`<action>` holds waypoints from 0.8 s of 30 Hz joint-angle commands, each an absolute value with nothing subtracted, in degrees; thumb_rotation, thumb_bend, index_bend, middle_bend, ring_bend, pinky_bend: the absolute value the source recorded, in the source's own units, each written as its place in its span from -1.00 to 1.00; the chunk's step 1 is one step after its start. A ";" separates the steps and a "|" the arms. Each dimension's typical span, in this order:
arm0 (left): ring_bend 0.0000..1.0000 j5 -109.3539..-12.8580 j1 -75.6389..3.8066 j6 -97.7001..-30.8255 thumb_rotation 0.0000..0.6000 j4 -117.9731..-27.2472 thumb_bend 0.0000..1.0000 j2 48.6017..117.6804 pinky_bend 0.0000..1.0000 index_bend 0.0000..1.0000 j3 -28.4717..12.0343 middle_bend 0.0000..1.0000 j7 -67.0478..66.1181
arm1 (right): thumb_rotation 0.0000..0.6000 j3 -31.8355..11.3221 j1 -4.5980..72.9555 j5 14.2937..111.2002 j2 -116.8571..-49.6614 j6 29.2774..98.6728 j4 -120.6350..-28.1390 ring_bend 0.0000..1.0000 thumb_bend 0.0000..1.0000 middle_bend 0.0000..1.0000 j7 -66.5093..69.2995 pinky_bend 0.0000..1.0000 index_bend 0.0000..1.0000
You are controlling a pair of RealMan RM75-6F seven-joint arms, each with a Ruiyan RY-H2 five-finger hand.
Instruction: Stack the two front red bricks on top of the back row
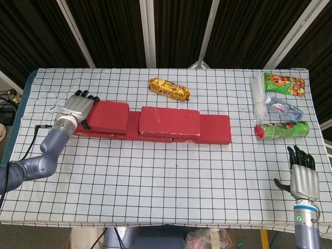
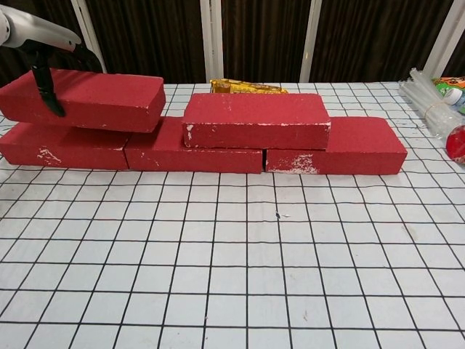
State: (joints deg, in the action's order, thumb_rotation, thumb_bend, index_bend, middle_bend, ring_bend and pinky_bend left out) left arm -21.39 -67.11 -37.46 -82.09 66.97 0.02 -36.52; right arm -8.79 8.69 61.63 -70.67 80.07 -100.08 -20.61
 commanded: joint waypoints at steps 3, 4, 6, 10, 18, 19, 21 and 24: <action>-1.00 -21.74 -67.31 -38.40 1.00 -80.64 -0.99 68.40 -1.00 -0.48 0.55 -0.58 -36.02 | 1.00 -8.79 8.62 61.56 -70.57 80.13 -100.19 -1.00 -0.57 -1.00 -20.55 -1.00 -1.00; -1.00 -21.81 -67.32 -38.52 1.00 -80.45 -0.99 68.62 -1.00 -0.48 0.52 -0.58 -35.82 | 1.00 -8.81 8.58 61.59 -70.52 80.20 -100.24 -1.00 -0.57 -1.00 -20.50 -1.00 -1.00; -1.00 -22.00 -67.33 -38.68 1.00 -80.14 -0.99 68.96 -1.00 -0.48 0.55 -0.58 -35.55 | 1.00 -8.86 8.49 61.66 -70.44 80.41 -100.29 -1.00 -0.57 -1.00 -20.35 -1.00 -1.00; -1.00 -22.75 -67.20 -39.31 1.00 -79.75 -0.99 69.76 -1.00 -0.48 0.38 -0.58 -34.84 | 1.00 -8.93 8.34 61.72 -70.30 80.67 -100.45 -1.00 -0.57 -1.00 -20.11 -1.00 -1.00; -1.00 -24.14 -66.87 -39.42 1.00 -78.53 -0.99 71.76 -1.00 -0.49 0.36 -0.59 -33.79 | 1.00 -8.94 8.28 61.75 -70.17 80.65 -100.57 -1.00 -0.57 -1.00 -19.89 -1.00 -1.00; -1.00 -24.22 -66.73 -39.39 1.00 -78.15 -0.99 72.27 -1.00 -0.49 0.19 -0.60 -33.35 | 1.00 -8.98 8.28 61.71 -70.18 80.69 -100.60 -1.00 -0.57 -1.00 -19.94 -1.00 -1.00; -1.00 -24.25 -66.62 -39.27 1.00 -77.48 -0.99 72.94 -1.00 -0.50 0.20 -0.60 -33.08 | 1.00 -9.03 8.26 61.57 -70.16 80.72 -100.60 -1.00 -0.57 -1.00 -19.93 -1.00 -1.00; -1.00 -24.02 -66.69 -39.28 1.00 -76.56 -1.00 73.86 -1.00 -0.51 0.37 -0.63 -33.22 | 1.00 -9.07 8.24 61.49 -70.16 80.78 -100.60 -1.00 -0.57 -1.00 -19.98 -1.00 -1.00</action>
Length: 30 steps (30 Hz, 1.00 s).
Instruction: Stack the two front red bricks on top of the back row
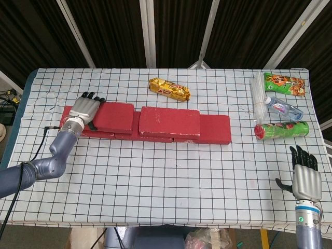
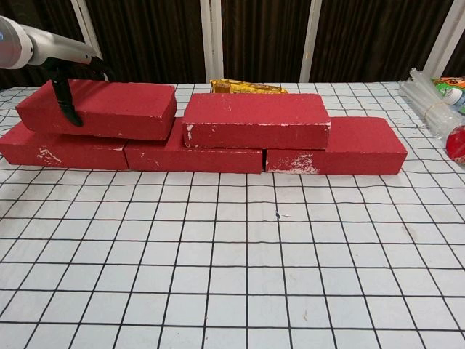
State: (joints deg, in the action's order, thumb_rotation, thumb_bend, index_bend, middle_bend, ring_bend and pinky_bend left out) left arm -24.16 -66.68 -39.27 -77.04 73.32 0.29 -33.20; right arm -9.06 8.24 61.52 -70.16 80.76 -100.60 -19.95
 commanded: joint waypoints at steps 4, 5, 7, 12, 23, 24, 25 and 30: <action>-1.00 -24.02 -66.63 -39.79 1.00 -76.37 -1.00 74.72 -1.00 -0.52 -0.08 -0.65 -32.74 | 1.00 -9.05 8.30 61.39 -70.26 80.70 -100.64 -1.00 -0.57 -1.00 -20.16 -1.00 -1.00; -1.00 -24.06 -66.62 -39.98 1.00 -76.45 -1.00 74.86 -1.00 -0.52 -0.16 -0.65 -32.71 | 1.00 -9.02 8.32 61.35 -70.28 80.65 -100.65 -1.00 -0.57 -1.00 -20.23 -1.00 -1.00; -1.00 -24.10 -66.64 -40.41 1.00 -76.61 -1.00 75.04 -1.00 -0.52 -0.20 -0.65 -32.85 | 1.00 -9.01 8.36 61.38 -70.31 80.59 -100.69 -1.00 -0.57 -1.00 -20.22 -1.00 -1.00; -1.00 -23.53 -66.72 -41.35 1.00 -77.13 -1.00 75.22 -1.00 -0.53 -0.37 -0.65 -33.26 | 1.00 -9.11 8.28 61.32 -70.18 80.69 -100.65 -1.00 -0.57 -1.00 -19.98 -1.00 -1.00; -1.00 -22.41 -66.92 -42.57 1.00 -78.00 -1.00 75.64 -1.00 -0.55 -0.59 -0.67 -34.51 | 1.00 -9.28 8.15 61.34 -69.97 80.88 -100.77 -1.00 -0.57 -1.00 -19.54 -1.00 -1.00; -1.00 -22.30 -66.96 -42.58 1.00 -78.04 -1.00 75.68 -1.00 -0.55 -0.55 -0.68 -34.69 | 1.00 -9.25 8.15 61.29 -70.00 80.83 -100.74 -1.00 -0.57 -1.00 -19.56 -1.00 -1.00; -1.00 -22.22 -67.00 -42.63 1.00 -78.06 -1.00 75.75 -1.00 -0.55 -0.52 -0.68 -34.86 | 1.00 -9.25 8.15 61.28 -70.03 80.84 -100.71 -1.00 -0.57 -1.00 -19.57 -1.00 -1.00; -1.00 -22.30 -66.95 -42.65 1.00 -78.05 -1.00 76.06 -1.00 -0.56 -0.68 -0.69 -34.98 | 1.00 -9.30 8.10 61.26 -70.04 81.03 -100.79 -1.00 -0.57 -1.00 -19.61 -1.00 -1.00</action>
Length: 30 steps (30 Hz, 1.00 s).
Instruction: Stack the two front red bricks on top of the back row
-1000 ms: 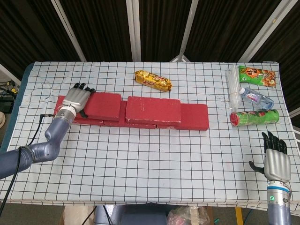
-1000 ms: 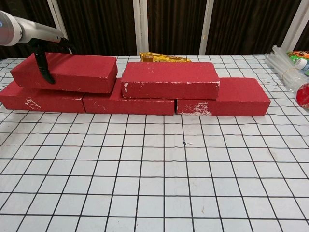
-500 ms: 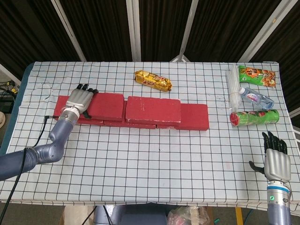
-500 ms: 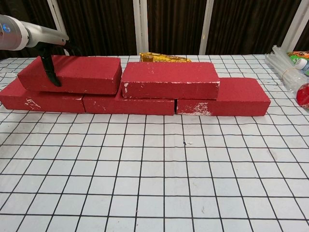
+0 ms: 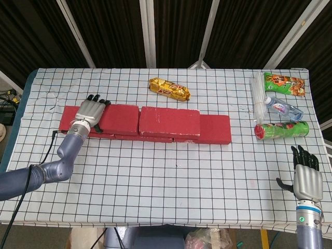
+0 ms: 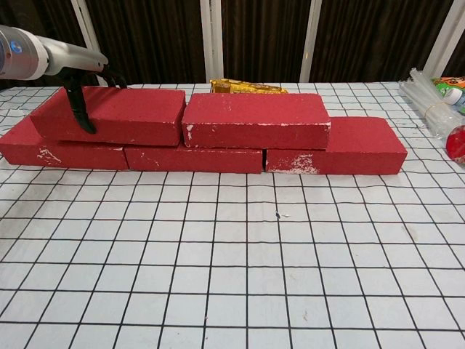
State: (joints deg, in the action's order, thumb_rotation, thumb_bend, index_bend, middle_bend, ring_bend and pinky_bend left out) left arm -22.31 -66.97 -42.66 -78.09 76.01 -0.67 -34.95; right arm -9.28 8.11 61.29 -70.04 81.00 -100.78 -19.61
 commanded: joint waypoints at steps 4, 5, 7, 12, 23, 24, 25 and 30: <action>-1.00 -21.89 -67.03 -42.68 1.00 -77.86 -1.00 76.26 -1.00 -0.57 -0.54 -0.69 -35.51 | 1.00 -9.39 8.06 61.20 -70.04 81.12 -100.78 -1.00 -0.57 -1.00 -19.52 -1.00 -1.00; -1.00 -21.82 -67.04 -42.68 1.00 -77.82 -1.00 76.31 -1.00 -0.57 -0.57 -0.69 -35.55 | 1.00 -9.42 8.05 61.21 -70.06 81.17 -100.76 -1.00 -0.57 -1.00 -19.50 -1.00 -1.00; -1.00 -21.77 -67.03 -42.71 1.00 -77.72 -1.00 76.42 -1.00 -0.58 -0.61 -0.71 -35.62 | 1.00 -9.47 8.03 61.23 -70.11 81.29 -100.76 -1.00 -0.57 -1.00 -19.44 -1.00 -1.00; -1.00 -21.65 -67.06 -42.81 1.00 -77.64 -1.00 76.65 -1.00 -0.62 -0.72 -0.76 -35.92 | 1.00 -9.61 8.00 60.91 -70.22 81.39 -100.72 -1.00 -0.57 -1.00 -19.53 -1.00 -1.00; -1.00 -20.92 -67.11 -43.35 1.00 -77.49 -1.00 77.28 -1.00 -0.61 -0.96 -0.78 -36.54 | 1.00 -9.77 8.00 60.55 -70.27 81.45 -100.71 -1.00 -0.57 -1.00 -19.67 -1.00 -1.00; -1.00 -20.74 -67.11 -43.41 1.00 -77.47 -1.00 77.36 -1.00 -0.61 -0.97 -0.78 -36.62 | 1.00 -9.77 8.01 60.56 -70.29 81.44 -100.71 -1.00 -0.57 -1.00 -19.72 -1.00 -1.00; -1.00 -20.47 -67.14 -43.45 1.00 -77.49 -1.00 77.41 -1.00 -0.61 -0.95 -0.78 -36.76 | 1.00 -9.76 8.03 60.57 -70.31 81.44 -100.70 -1.00 -0.57 -1.00 -19.75 -1.00 -1.00; -1.00 -19.31 -67.27 -43.55 1.00 -77.50 -1.00 77.77 -1.00 -0.62 -1.23 -0.78 -37.07 | 1.00 -9.78 8.08 60.50 -70.42 81.39 -100.59 -1.00 -0.57 -1.00 -19.82 -1.00 -1.00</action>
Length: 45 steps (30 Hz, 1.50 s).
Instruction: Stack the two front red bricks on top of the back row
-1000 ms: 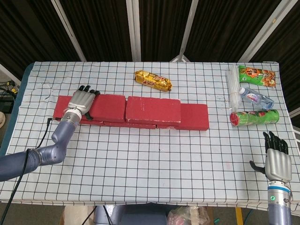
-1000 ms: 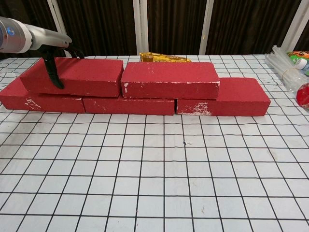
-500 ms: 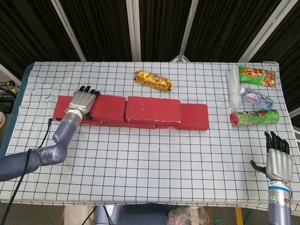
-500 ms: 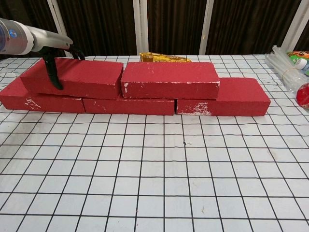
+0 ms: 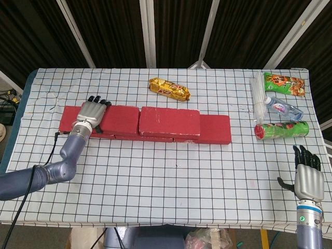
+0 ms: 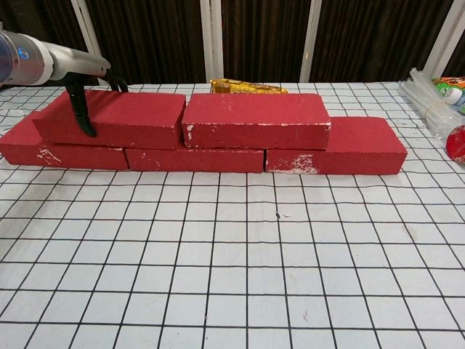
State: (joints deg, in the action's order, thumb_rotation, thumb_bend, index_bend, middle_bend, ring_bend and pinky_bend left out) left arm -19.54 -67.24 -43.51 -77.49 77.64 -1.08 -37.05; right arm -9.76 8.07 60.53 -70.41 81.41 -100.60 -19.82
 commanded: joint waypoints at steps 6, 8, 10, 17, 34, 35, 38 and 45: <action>-1.00 -18.29 -67.42 -44.01 1.00 -77.90 -1.00 78.06 -1.00 -0.62 -1.66 -0.78 -37.34 | 1.00 -9.86 8.07 60.37 -70.40 81.43 -100.62 -1.00 -0.57 -1.00 -19.83 -1.00 -1.00; -1.00 -17.84 -67.50 -44.27 1.00 -78.04 -1.00 78.12 -1.00 -0.62 -1.73 -0.78 -37.58 | 1.00 -9.87 8.06 60.30 -70.38 81.39 -100.58 -1.00 -0.57 -1.00 -19.78 -1.00 -1.00; -1.00 -17.36 -67.54 -44.47 1.00 -78.15 -1.00 78.18 -1.00 -0.62 -1.82 -0.78 -37.76 | 1.00 -9.89 8.07 60.28 -70.36 81.35 -100.59 -1.00 -0.57 -1.00 -19.76 -1.00 -1.00; -1.00 -15.39 -67.77 -44.79 1.00 -78.12 -1.00 78.49 -1.00 -0.63 -1.99 -0.80 -38.58 | 1.00 -9.92 8.12 60.04 -70.43 81.27 -100.56 -1.00 -0.57 -1.00 -19.89 -1.00 -1.00; -1.00 -14.19 -68.19 -45.90 1.00 -79.79 -1.00 78.03 -1.00 -0.75 -2.37 -0.99 -40.38 | 1.00 -9.92 8.10 59.99 -70.54 81.48 -100.71 -1.00 -0.57 -1.00 -20.10 -1.00 -1.00; -1.00 -14.03 -68.20 -45.94 1.00 -79.97 -1.00 77.95 -1.00 -0.75 -2.37 -1.00 -40.48 | 1.00 -9.92 8.11 59.98 -70.53 81.46 -100.71 -1.00 -0.57 -1.00 -20.11 -1.00 -1.00; -1.00 -13.37 -68.32 -45.92 1.00 -80.51 -1.00 77.65 -1.00 -0.76 -2.29 -1.00 -40.90 | 1.00 -9.95 8.14 59.86 -70.55 81.42 -100.68 -1.00 -0.57 -1.00 -20.18 -1.00 -1.00; -1.00 -12.01 -68.71 -46.70 1.00 -82.54 -1.00 76.20 -1.00 -0.84 -1.96 -1.00 -42.22 | 1.00 -9.98 8.12 59.82 -70.50 81.50 -100.76 -1.00 -0.57 -1.00 -20.20 -1.00 -1.00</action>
State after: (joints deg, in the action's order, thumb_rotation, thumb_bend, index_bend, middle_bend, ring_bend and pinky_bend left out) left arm -12.27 -68.62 -46.48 -82.10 76.59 -2.05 -41.96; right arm -9.99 8.13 59.81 -70.50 81.49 -100.76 -20.21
